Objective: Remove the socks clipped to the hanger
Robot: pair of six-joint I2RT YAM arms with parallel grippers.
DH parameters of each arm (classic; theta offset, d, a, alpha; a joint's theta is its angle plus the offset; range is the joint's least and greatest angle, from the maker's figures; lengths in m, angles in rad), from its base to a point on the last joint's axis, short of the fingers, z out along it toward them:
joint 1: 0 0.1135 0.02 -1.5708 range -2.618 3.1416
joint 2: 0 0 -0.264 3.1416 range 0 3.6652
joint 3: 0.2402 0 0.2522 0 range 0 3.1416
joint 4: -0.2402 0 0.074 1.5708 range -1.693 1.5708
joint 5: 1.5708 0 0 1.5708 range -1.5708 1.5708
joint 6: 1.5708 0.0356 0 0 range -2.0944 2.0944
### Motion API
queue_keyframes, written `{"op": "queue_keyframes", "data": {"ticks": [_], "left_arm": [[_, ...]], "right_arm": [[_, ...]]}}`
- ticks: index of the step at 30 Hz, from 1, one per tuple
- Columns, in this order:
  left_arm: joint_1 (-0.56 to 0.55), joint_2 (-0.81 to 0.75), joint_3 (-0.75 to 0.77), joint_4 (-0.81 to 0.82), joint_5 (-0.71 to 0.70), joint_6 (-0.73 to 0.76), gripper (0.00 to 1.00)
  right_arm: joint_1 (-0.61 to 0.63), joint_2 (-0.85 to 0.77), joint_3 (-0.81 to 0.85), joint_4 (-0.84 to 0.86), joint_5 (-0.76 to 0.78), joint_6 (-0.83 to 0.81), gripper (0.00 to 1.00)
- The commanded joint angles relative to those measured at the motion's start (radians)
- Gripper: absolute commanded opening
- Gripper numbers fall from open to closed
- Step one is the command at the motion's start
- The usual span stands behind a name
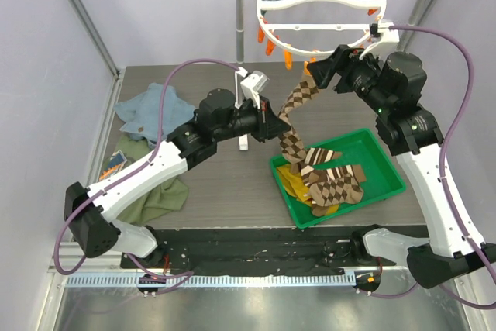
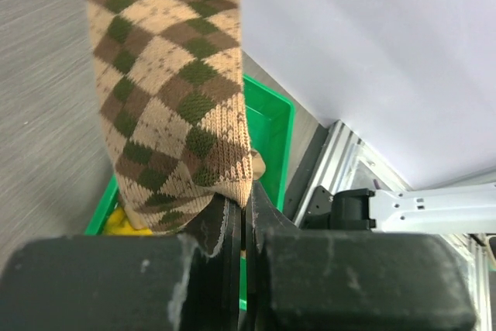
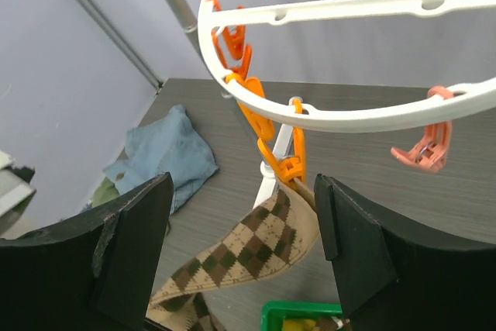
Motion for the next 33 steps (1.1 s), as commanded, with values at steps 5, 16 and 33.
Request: {"op": "queue_keyframes", "data": {"ticks": [5,16,33], "left_arm": [[0.013,-0.047,0.003,0.01,0.109,-0.041,0.0],[0.013,-0.039,-0.034,0.056,0.123,-0.068,0.0],[0.013,-0.018,-0.023,0.084,0.145,-0.079,0.0]], "right_arm": [[-0.007,0.038,0.015,0.031,-0.17,-0.168,0.81],[-0.005,0.115,0.024,0.052,-0.156,-0.131,0.77],[0.053,0.219,0.116,0.028,-0.015,-0.133,0.7]]}}
